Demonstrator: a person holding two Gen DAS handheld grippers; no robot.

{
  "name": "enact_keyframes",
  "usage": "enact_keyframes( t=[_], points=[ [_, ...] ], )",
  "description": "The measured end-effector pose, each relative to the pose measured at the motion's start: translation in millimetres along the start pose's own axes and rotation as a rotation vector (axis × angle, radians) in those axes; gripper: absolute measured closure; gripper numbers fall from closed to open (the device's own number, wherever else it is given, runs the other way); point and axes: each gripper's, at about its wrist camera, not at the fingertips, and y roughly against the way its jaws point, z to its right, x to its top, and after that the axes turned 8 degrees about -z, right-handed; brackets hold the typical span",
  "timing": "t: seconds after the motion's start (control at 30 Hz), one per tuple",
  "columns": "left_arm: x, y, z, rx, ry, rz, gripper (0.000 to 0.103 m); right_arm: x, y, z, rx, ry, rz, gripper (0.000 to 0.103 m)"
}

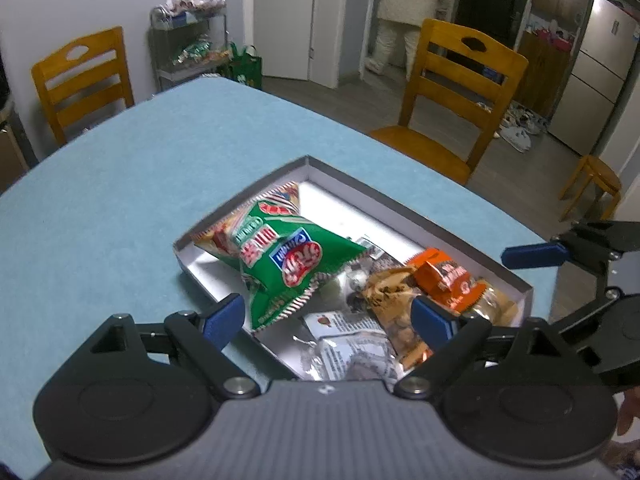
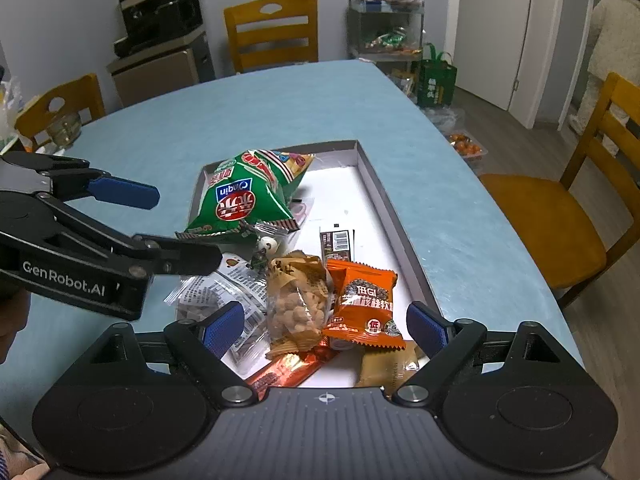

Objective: Organize snacks

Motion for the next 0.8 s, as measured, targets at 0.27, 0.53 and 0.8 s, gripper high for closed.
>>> enact_keyframes(
  t=[0.27, 0.53, 0.8],
  points=[
    [-1.7, -1.1, -0.3, 0.008, 0.019, -0.005, 0.011, -0.2, -0.2, -1.5, -0.002, 0.002, -0.004, 0.014],
    [-2.0, -1.1, 0.6, 0.016, 0.015, -0.006, 0.008, -2.2, 0.7, -1.2, -0.007, -0.008, -0.001, 0.013],
    [-2.1, -0.7, 1.5, 0.016, 0.019, -0.006, 0.007, -2.7, 2.2, -0.1, -0.011, -0.010, 0.003, 0.013]
  ],
)
